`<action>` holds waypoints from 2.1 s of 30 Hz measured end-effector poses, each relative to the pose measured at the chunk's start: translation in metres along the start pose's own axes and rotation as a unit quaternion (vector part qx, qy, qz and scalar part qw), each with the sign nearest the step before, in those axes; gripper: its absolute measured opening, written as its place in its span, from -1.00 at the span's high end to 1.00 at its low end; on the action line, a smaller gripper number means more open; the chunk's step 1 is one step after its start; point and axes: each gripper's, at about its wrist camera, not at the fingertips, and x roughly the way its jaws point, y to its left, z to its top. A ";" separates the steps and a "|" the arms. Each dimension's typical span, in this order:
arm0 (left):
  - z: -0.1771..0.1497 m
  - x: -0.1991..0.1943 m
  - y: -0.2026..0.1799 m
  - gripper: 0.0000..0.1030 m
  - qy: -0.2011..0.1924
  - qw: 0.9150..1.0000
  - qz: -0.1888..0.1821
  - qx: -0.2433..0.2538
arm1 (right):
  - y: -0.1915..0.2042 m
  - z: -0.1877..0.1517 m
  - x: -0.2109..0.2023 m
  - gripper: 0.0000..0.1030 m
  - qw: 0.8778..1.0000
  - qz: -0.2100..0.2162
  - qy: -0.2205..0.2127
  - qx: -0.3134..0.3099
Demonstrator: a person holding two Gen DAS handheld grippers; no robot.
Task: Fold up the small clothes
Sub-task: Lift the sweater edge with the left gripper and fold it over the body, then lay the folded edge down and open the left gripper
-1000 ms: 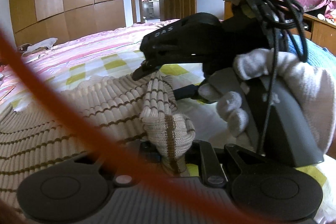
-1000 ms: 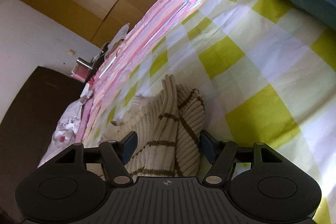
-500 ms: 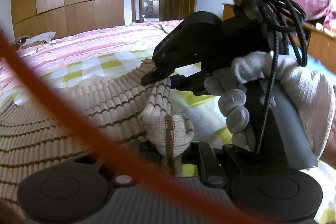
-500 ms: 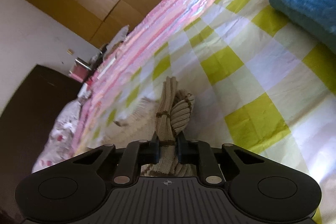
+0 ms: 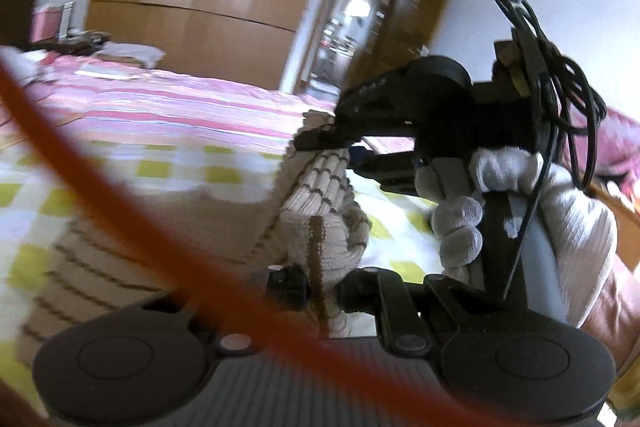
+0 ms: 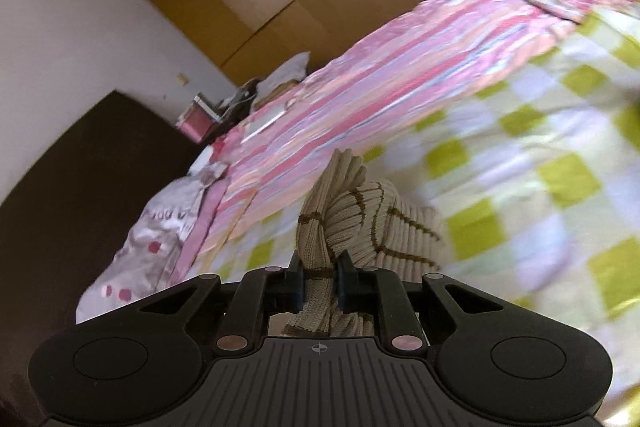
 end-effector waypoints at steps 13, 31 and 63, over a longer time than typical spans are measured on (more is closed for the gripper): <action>-0.021 -0.020 0.114 0.60 0.005 0.994 0.086 -0.060 | 0.104 -0.067 0.118 0.70 0.992 -0.035 0.077 -0.096; -0.043 -0.043 0.140 0.56 0.052 0.990 0.122 -0.056 | 0.139 -0.106 0.154 0.29 0.984 0.027 0.121 -0.126; -0.014 0.029 0.143 0.49 0.054 0.966 0.243 0.069 | 0.067 -0.122 0.044 0.30 0.970 -0.044 0.056 -0.233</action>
